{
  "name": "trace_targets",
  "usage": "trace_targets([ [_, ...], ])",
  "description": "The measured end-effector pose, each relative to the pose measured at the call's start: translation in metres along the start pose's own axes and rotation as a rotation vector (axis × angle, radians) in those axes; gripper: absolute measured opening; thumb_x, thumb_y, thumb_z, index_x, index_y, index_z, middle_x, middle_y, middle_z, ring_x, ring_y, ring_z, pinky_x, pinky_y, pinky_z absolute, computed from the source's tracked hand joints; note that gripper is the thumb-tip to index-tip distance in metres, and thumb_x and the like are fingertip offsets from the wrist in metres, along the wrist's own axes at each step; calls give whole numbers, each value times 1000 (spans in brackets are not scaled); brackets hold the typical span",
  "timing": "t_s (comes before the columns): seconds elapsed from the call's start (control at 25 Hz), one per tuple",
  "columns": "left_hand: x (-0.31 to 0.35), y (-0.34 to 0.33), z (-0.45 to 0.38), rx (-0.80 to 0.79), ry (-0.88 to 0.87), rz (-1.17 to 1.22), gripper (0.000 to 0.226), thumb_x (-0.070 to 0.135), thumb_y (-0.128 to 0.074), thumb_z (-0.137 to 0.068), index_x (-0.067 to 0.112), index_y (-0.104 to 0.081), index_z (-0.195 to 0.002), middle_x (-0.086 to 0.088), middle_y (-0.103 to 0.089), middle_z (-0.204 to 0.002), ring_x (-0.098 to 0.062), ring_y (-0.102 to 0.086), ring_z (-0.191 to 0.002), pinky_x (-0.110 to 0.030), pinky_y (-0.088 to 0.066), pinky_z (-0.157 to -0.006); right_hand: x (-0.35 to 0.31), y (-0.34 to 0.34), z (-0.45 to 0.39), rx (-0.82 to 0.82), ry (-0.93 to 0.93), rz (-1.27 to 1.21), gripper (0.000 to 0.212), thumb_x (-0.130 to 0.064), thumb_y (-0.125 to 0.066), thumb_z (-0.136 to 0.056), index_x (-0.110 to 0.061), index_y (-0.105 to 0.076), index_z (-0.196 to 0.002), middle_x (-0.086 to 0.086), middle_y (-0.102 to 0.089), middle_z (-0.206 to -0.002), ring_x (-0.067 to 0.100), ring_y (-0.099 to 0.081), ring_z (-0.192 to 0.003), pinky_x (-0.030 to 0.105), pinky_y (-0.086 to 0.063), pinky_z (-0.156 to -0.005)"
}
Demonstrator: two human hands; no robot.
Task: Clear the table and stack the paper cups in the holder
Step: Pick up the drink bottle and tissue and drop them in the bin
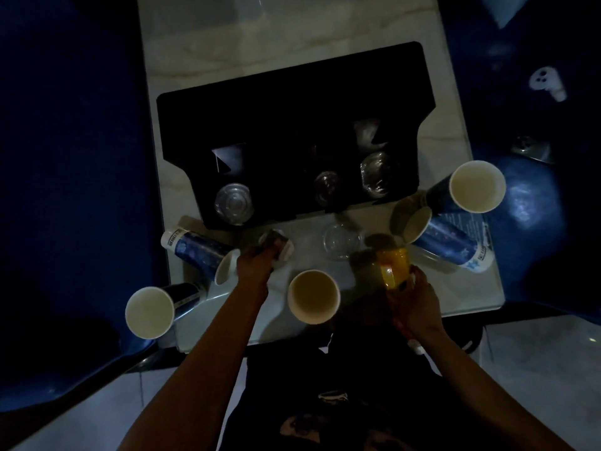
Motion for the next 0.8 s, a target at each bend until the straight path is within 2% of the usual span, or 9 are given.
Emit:
trace_targets([
  [0.08, 14, -12, -10, 48, -96, -155, 39, 18, -75, -86, 2, -65, -120, -18, -67, -116, -28, -61, -102, -48, -51, -97, 16, -1, -1, -9, -96, 16, 59, -34, -75, -82, -17, -47, -132, 16, -68, -111, 36, -67, -96, 47, -56, -82],
  [0.2, 16, -32, -23, 16, -118, -488, 34, 23, -66, -92, -1, -66, -115, -22, -67, -120, -34, -63, -110, -42, -50, -95, 29, -3, 3, -11, -171, 107, 60, -45, -66, -84, -19, -44, -133, 18, -58, -122, 39, -58, -111, 54, -52, -91],
  [0.32, 19, -27, -24, 119, -129, -642, 30, 28, -73, -85, 2, -72, -101, -20, -73, -105, -34, -70, -100, -33, -52, -75, 23, -5, 9, 3, -122, 170, 62, -50, -65, -86, -24, -39, -136, 17, -51, -128, 38, -49, -118, 53, -46, -94],
  [0.4, 18, -26, -25, 135, -104, -661, 38, 30, -77, -81, 2, -70, -106, -20, -73, -108, -33, -70, -101, -29, -46, -70, 16, -5, 10, -17, -88, 167, 67, -48, -70, -84, -25, -37, -138, 16, -51, -129, 38, -50, -118, 52, -47, -93],
  [0.48, 11, -23, -28, 119, -44, -514, 58, 26, -82, -77, -1, -61, -124, -19, -68, -120, -34, -67, -110, -31, -52, -80, 10, -4, 9, -48, -74, 154, 73, -46, -75, -80, -23, -39, -139, 16, -52, -128, 36, -55, -114, 50, -51, -92],
  [0.56, 10, -21, -26, 124, -55, -404, 62, 19, -84, -74, 0, -57, -126, -17, -66, -122, -34, -65, -113, -40, -55, -94, 2, 0, 8, -72, -64, 142, 72, -48, -77, -75, -21, -44, -133, 11, -61, -121, 32, -63, -104, 49, -54, -89],
  [0.64, 10, -20, -23, 133, -74, -410, 52, 19, -84, -73, -1, -64, -117, -20, -70, -113, -36, -67, -106, -47, -57, -91, -4, 8, 10, -88, -43, 131, 70, -54, -76, -70, -25, -48, -127, 3, -68, -106, 26, -67, -92, 46, -56, -84],
  [0.72, 13, -22, -19, 110, -107, -546, 48, 27, -83, -75, -3, -68, -109, -24, -72, -105, -37, -69, -100, -46, -59, -85, -11, 16, 15, -94, -9, 47, 69, -63, -73, -60, -33, -49, -118, -4, -68, -95, 19, -67, -81, 40, -56, -76],
  [0.8, 17, -22, -12, 79, -180, -685, 46, 33, -81, -77, -1, -71, -106, -24, -73, -102, -38, -70, -97, -47, -59, -84, -18, 28, 20, -62, 26, -63, 59, -71, -67, -51, -42, -51, -99, -10, -67, -84, 11, -65, -73, 32, -52, -64],
])
Point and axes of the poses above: each hand's wrist, its own z-axis away from the middle knuckle, its own y-axis out of the back of the hand, x = y × z, the point moved 10 cm from there along -z, towards the middle knuckle
